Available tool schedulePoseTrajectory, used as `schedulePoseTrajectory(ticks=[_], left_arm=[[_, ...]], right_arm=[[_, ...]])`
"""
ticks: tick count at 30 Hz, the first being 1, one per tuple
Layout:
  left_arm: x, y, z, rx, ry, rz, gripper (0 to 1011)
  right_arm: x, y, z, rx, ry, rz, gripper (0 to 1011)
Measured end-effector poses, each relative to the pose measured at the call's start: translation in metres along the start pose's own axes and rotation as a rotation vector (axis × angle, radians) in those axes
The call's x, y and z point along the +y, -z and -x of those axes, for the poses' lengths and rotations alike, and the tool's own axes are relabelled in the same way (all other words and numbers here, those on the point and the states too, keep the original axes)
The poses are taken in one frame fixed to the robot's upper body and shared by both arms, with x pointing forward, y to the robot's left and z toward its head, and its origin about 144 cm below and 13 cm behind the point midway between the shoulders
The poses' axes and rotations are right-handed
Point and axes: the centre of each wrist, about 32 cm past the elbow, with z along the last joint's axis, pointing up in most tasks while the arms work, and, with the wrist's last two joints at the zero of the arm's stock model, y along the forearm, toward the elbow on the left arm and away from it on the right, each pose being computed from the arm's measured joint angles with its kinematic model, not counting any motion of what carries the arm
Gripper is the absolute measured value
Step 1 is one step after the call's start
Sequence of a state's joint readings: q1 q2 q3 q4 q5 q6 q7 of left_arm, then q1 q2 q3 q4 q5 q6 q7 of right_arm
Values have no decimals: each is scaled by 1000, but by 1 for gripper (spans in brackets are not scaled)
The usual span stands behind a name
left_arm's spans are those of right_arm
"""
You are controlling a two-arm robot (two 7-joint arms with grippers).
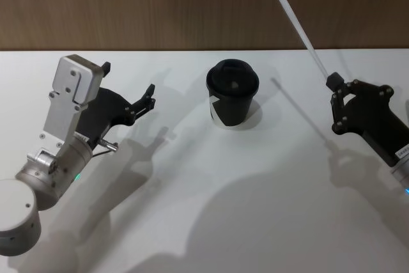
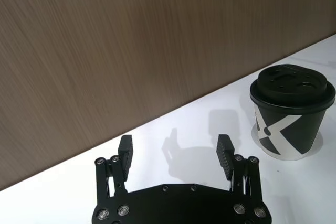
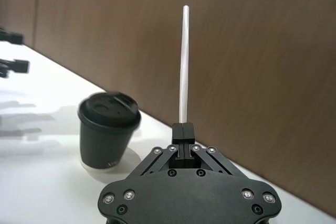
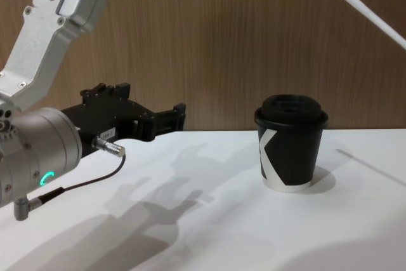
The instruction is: Pick up the straw with one hand, pass it to the other hand, and insert it into the cup.
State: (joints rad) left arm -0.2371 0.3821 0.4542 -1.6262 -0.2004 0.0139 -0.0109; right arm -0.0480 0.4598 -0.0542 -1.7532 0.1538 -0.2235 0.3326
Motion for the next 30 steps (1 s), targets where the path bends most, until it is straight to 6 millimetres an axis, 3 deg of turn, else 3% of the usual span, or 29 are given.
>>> schedulePoseTrajectory(ticks=[12,30], left_arm=[[0,0,0,0,0,0,1003],[3,-4,-3,-17,18,4,1002]], right_arm=[[4,-13,-17,-40,-153,-138,0],[7,-23,-24,-64,-245,-215,0]])
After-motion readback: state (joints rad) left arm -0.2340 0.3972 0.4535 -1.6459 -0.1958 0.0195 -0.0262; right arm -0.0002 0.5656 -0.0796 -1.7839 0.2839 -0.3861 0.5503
